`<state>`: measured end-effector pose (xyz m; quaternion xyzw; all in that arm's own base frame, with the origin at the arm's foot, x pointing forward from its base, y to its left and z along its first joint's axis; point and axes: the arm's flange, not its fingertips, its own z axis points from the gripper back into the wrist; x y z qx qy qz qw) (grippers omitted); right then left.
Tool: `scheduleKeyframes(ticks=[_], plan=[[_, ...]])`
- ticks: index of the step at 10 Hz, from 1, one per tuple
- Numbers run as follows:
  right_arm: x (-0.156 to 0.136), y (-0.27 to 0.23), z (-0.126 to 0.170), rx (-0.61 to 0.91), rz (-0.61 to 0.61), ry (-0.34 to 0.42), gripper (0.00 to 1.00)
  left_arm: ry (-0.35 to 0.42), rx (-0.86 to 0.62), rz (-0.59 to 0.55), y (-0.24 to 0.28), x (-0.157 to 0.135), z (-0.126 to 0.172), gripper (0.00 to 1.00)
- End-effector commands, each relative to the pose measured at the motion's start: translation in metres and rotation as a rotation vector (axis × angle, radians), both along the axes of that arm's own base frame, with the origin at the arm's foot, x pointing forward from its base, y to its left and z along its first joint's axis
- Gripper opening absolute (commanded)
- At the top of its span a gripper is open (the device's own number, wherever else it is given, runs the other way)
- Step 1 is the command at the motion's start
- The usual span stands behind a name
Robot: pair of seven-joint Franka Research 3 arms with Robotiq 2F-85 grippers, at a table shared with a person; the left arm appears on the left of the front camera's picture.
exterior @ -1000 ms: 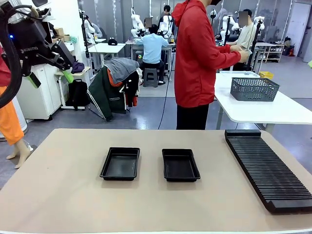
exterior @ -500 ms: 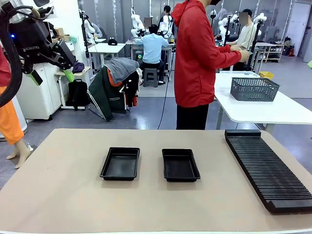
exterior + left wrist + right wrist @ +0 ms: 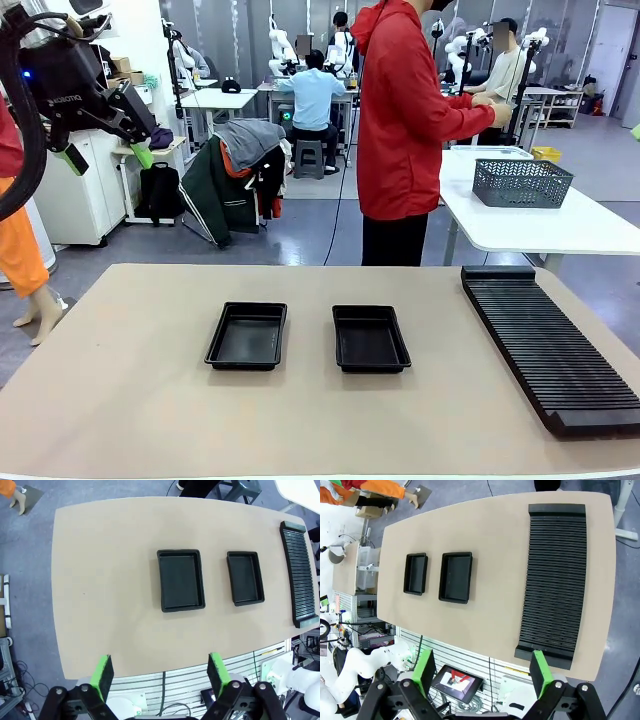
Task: Inspect and transfer BCBs to ESD trays.
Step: Pick up the Blank PCB from the PCB Rack and place it in the left ESD tray.
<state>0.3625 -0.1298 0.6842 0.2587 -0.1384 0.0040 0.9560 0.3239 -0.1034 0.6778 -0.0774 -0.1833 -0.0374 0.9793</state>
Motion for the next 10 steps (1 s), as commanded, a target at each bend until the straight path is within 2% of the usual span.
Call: scheduleKeyframes(ticks=[1,10], plan=[[-0.0011,0.0002,0.0011,-0.001,0.0,-0.003,1.0,-0.001,-0.001,0.008,0.0009,-0.0005,0.0006,1.0],[-0.0011,0.0002,0.0011,-0.001,0.0,-0.003,1.0,-0.001,-0.001,0.008,0.0009,-0.0005,0.0006,1.0]])
